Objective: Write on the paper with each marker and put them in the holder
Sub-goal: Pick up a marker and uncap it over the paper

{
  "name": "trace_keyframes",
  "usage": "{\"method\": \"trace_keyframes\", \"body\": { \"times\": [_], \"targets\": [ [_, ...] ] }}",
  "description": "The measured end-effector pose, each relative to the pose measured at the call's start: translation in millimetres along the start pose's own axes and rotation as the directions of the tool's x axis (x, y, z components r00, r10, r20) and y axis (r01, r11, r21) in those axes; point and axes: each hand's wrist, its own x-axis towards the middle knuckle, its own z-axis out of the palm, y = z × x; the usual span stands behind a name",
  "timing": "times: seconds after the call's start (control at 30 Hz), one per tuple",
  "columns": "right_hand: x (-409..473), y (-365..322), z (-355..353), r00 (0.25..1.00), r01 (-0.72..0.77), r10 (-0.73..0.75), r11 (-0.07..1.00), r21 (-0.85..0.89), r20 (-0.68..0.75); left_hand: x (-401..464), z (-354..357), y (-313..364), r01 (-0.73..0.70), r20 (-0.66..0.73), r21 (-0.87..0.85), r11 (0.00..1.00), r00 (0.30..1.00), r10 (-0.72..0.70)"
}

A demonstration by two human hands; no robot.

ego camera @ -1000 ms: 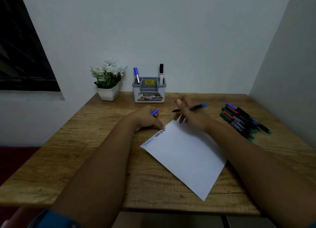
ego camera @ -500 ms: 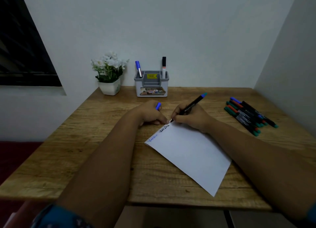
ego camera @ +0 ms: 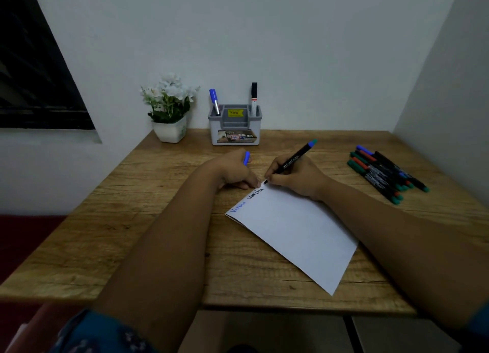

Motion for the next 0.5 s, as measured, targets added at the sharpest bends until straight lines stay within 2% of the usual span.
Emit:
{"method": "trace_keyframes", "body": {
  "times": [0.23, 0.5],
  "targets": [
    [-0.2, -1.2, -2.1, 0.999, -0.032, 0.034, 0.999, 0.037, -0.031, 0.4, -0.3, -1.0, 0.007, 0.014, -0.025, 1.0, 1.0, -0.007],
    [0.9, -0.4, -2.3, 1.0, -0.021, 0.021, 0.999, -0.025, -0.009, -2.3, -0.2, 0.8, 0.0, 0.017, -0.017, 1.0, 1.0, 0.001]
  ]
}}
